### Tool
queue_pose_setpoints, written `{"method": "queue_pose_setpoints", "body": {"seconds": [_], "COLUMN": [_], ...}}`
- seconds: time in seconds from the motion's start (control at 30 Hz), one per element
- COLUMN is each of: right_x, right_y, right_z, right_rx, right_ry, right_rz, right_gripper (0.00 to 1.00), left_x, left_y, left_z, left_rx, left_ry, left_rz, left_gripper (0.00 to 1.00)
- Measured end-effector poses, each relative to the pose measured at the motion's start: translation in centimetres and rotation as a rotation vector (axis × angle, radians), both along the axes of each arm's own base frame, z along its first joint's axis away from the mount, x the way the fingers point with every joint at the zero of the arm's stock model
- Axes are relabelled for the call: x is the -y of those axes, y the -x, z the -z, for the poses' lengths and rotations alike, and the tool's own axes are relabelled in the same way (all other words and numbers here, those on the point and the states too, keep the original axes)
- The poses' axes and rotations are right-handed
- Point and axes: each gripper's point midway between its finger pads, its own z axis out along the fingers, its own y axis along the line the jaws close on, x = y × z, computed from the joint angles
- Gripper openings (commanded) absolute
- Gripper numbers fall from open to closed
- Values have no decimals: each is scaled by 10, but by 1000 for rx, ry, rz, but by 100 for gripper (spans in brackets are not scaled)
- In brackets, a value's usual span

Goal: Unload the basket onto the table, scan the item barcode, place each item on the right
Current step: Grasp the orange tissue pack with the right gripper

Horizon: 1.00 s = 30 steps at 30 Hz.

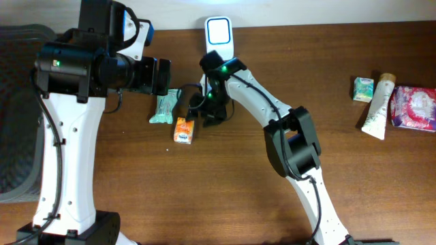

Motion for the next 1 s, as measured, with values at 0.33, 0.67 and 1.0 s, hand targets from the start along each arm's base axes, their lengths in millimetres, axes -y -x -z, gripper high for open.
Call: {"method": "queue_pose_setpoints", "body": {"seconds": [0.33,0.67,1.0], "right_x": [-28,149,196], "right_y": [23,-30,-40], "right_z": [12,9,-15], "right_rx": [-15,58,21], "right_ry": [6,90,15], "right_rz": [-18,-111,6], "right_gripper": [4,57,71], "left_x": [0,0,0], "left_y": [0,0,0], "left_z": [0,0,0], "left_rx": [0,0,0], "left_ry": [0,0,0], "left_rz": [0,0,0], "left_gripper": [99,99,99]}}
